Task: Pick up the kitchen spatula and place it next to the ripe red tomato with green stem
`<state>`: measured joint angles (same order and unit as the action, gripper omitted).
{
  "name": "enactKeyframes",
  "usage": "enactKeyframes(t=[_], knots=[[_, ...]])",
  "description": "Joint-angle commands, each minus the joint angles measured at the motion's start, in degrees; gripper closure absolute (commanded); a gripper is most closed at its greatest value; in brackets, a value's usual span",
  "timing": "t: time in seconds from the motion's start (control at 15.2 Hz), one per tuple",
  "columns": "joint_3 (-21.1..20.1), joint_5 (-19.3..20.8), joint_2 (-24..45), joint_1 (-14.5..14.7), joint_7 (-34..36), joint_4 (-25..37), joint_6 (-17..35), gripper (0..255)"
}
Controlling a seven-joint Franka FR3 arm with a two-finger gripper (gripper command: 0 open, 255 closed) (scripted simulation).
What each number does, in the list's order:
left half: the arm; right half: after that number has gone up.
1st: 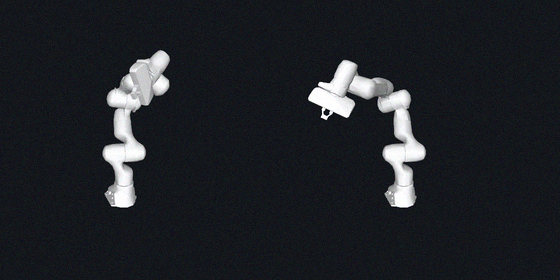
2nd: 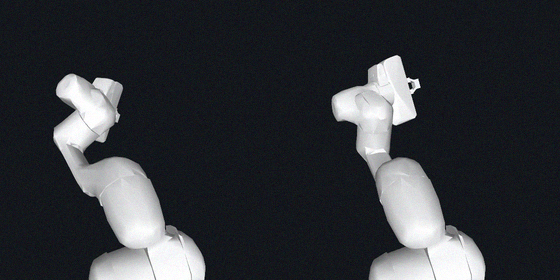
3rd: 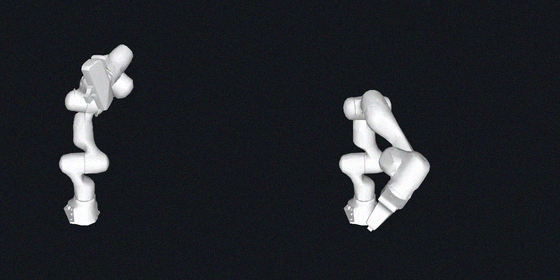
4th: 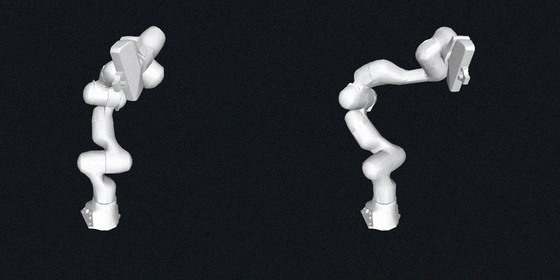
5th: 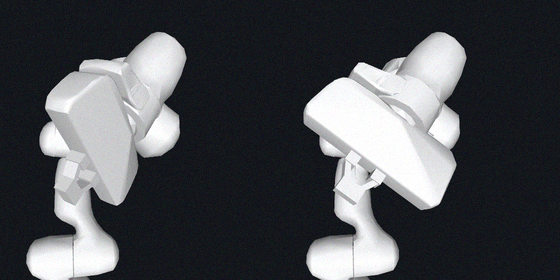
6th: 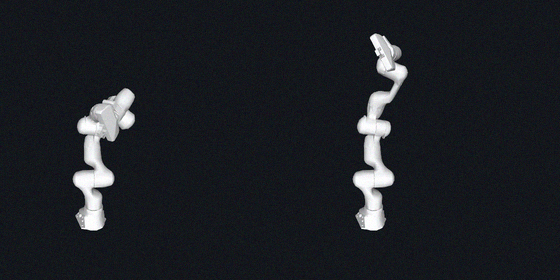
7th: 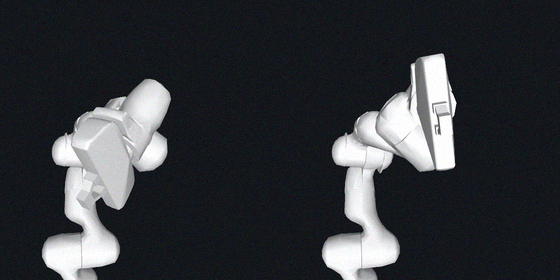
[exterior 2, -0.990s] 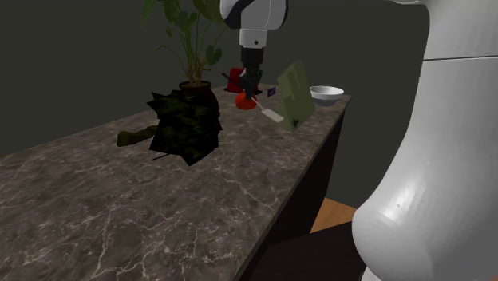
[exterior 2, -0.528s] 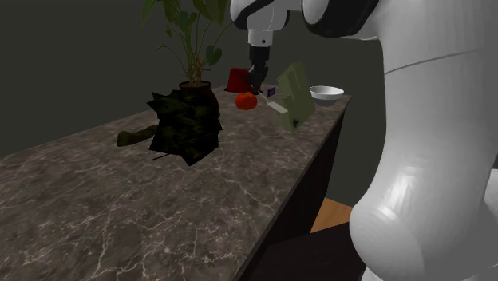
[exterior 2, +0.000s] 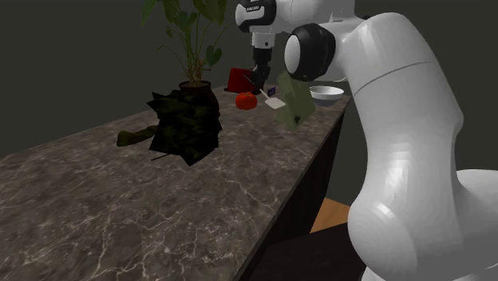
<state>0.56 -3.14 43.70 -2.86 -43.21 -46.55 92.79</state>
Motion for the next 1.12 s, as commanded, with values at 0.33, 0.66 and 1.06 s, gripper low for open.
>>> enactKeyframes(t=[0.33, 0.66, 1.06], knots=[[0.1, 0.0, -1.9, 0.0, -0.4, -8.6, 6.9, 255], [0.1, 0.0, -2.4, 0.0, -0.6, -13.3, 11.1, 255], [0.1, -0.1, -2.2, 0.1, -0.8, -17.6, 15.5, 255]])
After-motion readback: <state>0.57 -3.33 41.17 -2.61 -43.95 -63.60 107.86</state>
